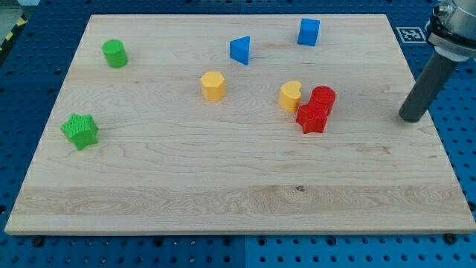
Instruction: Place arm on right side of blue cube
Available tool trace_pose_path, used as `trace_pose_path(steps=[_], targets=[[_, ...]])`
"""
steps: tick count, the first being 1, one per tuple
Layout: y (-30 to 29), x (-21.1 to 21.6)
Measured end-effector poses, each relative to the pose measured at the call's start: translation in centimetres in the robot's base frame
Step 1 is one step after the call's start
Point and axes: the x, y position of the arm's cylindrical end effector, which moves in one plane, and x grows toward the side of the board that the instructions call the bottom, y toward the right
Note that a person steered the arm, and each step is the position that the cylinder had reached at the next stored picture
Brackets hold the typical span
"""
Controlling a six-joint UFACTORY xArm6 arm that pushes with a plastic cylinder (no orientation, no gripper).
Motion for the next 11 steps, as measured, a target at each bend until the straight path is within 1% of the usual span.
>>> trace_pose_path(steps=[2,4,5,7,9,10,11], targets=[[0.2,-5.4],[0.2,-6.4],[0.2,-7.8],[0.3,-8.5],[1.1,-13.5],[-0.8,-16.9],[-4.3,-20.1]])
